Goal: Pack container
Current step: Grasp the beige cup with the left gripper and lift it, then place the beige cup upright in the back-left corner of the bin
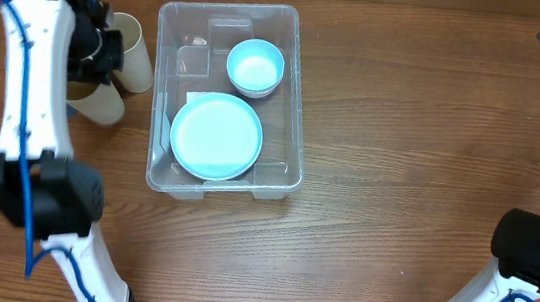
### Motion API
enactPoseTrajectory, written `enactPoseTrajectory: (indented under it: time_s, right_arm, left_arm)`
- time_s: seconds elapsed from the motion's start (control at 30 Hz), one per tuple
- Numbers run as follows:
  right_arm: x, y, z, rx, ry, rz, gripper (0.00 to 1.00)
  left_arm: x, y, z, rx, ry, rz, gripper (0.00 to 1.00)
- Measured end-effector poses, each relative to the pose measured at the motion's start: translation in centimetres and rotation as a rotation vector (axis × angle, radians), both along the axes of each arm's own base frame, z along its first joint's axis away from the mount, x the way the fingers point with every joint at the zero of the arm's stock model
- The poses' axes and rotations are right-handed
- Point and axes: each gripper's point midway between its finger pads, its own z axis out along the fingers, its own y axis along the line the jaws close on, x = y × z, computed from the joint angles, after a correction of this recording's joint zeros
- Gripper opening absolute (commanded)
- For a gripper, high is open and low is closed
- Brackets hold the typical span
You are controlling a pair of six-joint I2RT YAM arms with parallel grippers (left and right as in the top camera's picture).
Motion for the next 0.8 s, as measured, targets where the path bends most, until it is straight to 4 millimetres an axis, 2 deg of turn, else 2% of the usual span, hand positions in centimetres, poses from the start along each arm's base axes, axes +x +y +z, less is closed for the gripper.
enactPoseTrajectory:
  time_s: [0.17, 0.27, 0.37, 0.47, 0.53, 0.63, 0.73, 0.8]
  right_arm:
    - [0.0, 0.0, 0.0, 0.000, 0.000, 0.000, 1.00]
    - [0.0, 0.0, 0.0, 0.000, 0.000, 0.000, 1.00]
    - [0.0, 0.0, 0.0, 0.000, 0.000, 0.000, 1.00]
    - [0.0, 0.0, 0.0, 0.000, 0.000, -0.001, 1.00]
    - [0.0, 0.0, 0.0, 0.000, 0.000, 0.000, 1.00]
    - [0.0, 0.0, 0.0, 0.000, 0.000, 0.000, 1.00]
    - [0.0, 0.0, 0.0, 0.000, 0.000, 0.000, 1.00]
    - [0.0, 0.0, 0.0, -0.001, 0.001, 0.000, 1.00]
  left_arm:
    - [-3.3, -2.0, 9.2, -0.051, -0.263, 0.013, 0.04]
    - [-7.2, -3.9, 15.2, -0.101, -0.453, -0.008, 0.04]
    - [-9.4, -4.8, 18.2, -0.108, -0.563, -0.032, 0.04]
    - [-9.8, -6.1, 21.0, -0.110, -0.690, -0.082, 0.04]
    - [-8.3, -7.5, 22.7, -0.121, -0.780, -0.140, 0.04]
    - [-4.8, -9.6, 23.1, -0.141, -0.832, -0.192, 0.04]
    - [-0.2, -12.0, 21.1, -0.141, -0.814, -0.234, 0.04]
    - [2.7, -13.2, 18.3, -0.130, -0.758, -0.243, 0.04]
